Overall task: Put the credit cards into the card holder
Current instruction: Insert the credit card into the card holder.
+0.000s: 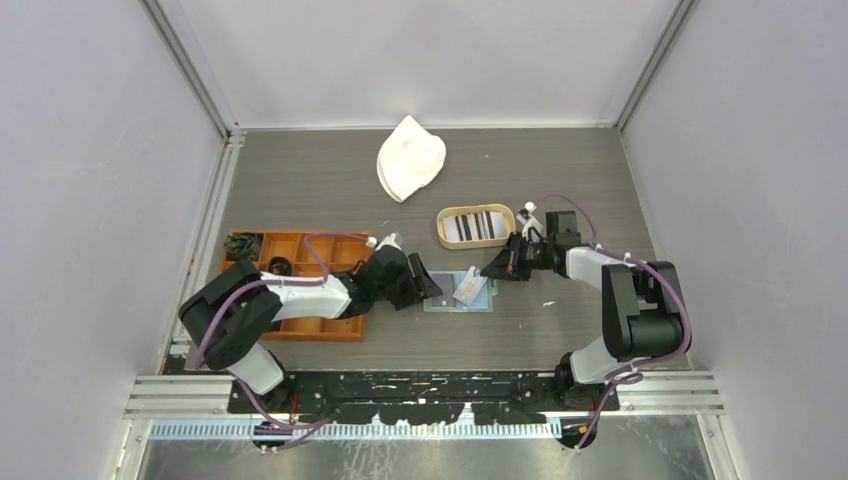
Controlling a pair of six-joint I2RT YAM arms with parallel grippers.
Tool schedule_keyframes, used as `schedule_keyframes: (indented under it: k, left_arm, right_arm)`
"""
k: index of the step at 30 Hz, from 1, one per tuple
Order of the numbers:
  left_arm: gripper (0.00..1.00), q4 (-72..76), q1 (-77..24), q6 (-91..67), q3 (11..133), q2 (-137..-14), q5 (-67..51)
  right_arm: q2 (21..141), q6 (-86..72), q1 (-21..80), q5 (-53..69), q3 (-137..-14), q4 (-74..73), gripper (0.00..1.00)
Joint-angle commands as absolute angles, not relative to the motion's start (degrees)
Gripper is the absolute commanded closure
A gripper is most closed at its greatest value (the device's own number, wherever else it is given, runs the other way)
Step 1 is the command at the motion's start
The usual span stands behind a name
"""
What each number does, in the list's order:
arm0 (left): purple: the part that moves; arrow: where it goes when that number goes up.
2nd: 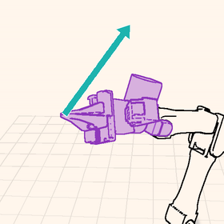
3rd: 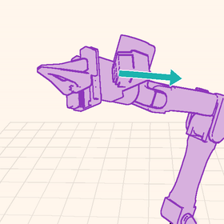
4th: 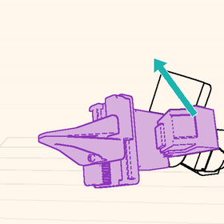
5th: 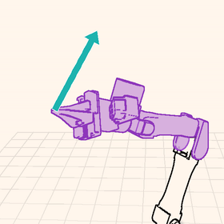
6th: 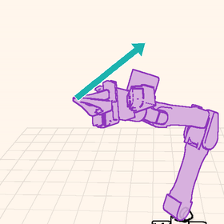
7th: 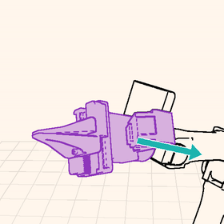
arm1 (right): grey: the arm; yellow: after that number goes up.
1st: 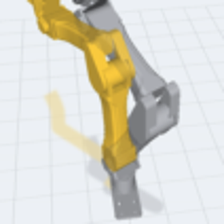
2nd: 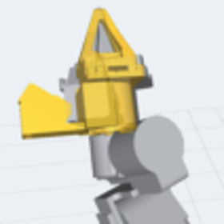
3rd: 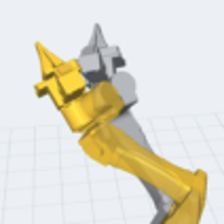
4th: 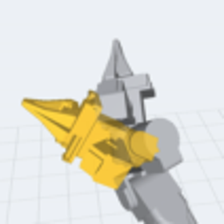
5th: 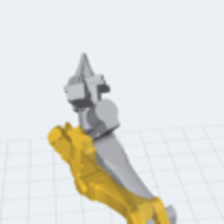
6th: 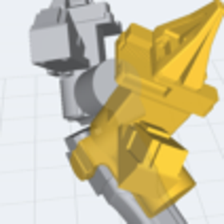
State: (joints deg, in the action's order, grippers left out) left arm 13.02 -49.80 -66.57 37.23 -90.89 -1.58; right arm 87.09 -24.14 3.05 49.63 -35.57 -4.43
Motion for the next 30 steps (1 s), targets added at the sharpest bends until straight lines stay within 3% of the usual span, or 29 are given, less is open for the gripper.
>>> schedule_keyframes:
  k: [1,9,21,30]
  left_arm:
    - [0.44,8.87,-49.83,-65.12,38.65,-93.1,-1.84]
    - [0.58,3.25,-49.83,-62.09,41.73,-95.23,-0.81]
    - [0.59,0.57,-49.84,-59.08,43.5,-96.63,-0.61]
    - [0.68,0.22,-49.86,-58.1,44.2,-97.15,-0.45]
  right_arm:
    - [87.56,-23.68,3.34,51.37,-37.94,-3.39,0.99]
    - [89.88,-24.44,5.31,52.11,-38.99,-3.21,0.99]
    - [87.26,-25.6,2.94,50.54,-38.12,-4.08,0.99]
    - [84.48,-25.89,-1.41,52.62,-37.87,-3.2,0.99]
